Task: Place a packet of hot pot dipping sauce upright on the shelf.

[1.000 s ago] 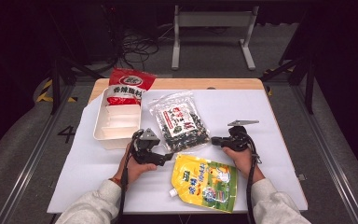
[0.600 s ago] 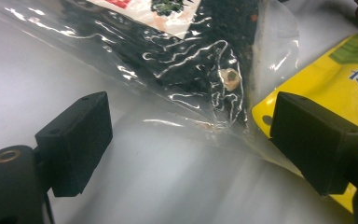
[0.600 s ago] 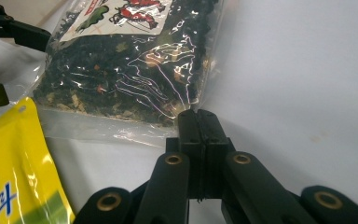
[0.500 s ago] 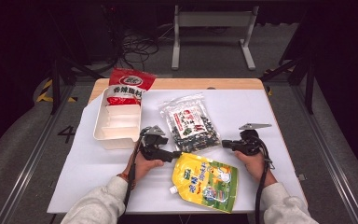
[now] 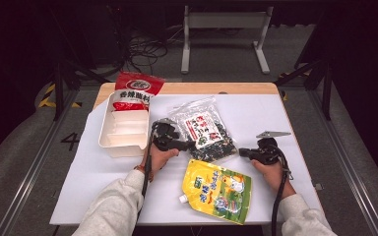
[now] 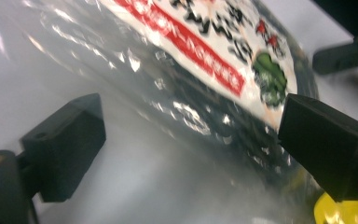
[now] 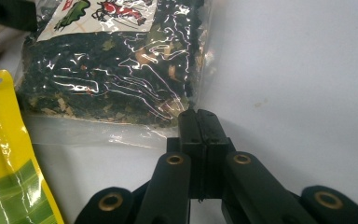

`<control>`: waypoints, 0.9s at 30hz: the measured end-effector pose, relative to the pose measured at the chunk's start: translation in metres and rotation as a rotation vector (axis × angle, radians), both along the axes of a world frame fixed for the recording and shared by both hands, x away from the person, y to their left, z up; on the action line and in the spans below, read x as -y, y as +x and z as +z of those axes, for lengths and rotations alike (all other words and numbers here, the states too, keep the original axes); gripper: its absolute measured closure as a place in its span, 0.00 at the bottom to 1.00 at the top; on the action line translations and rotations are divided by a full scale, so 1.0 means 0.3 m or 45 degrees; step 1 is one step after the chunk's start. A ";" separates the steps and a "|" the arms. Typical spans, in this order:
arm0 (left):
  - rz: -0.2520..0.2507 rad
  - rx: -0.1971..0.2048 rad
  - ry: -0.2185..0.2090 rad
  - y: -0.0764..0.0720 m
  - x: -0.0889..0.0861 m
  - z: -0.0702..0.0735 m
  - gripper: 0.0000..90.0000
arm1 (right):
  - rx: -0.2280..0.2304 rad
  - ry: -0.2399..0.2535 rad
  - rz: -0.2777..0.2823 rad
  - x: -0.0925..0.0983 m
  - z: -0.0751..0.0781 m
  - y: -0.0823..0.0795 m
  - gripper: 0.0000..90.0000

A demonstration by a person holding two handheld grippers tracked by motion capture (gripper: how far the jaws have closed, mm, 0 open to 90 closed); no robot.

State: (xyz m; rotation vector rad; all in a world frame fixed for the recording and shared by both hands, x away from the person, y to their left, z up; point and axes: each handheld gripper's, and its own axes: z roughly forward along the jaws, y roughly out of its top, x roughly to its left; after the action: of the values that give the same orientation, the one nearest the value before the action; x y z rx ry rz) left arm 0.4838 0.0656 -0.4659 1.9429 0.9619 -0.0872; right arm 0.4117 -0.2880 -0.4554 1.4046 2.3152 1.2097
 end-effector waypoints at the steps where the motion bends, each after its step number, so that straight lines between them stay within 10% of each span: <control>1: -0.009 -0.006 -0.001 0.011 0.006 -0.002 0.10 | 0.001 -0.002 0.000 -0.001 0.000 -0.002 1.00; 8: -0.110 -0.045 -0.088 0.029 0.030 -0.003 0.18 | 0.031 -0.035 0.006 -0.009 0.000 -0.008 0.99; 15: -0.101 0.054 -0.173 0.021 0.017 0.035 0.54 | 0.062 -0.054 0.023 -0.010 -0.002 -0.015 0.99; 27: -0.231 0.295 -0.306 -0.041 0.027 0.158 0.87 | 0.100 -0.052 -0.001 -0.005 -0.002 -0.018 0.93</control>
State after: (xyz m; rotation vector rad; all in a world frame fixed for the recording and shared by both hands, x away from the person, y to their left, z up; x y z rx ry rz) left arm 0.4714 0.0575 -0.4185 1.7682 0.5934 -0.0759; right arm 0.4064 -0.2865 -0.4560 1.3198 2.2733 1.1881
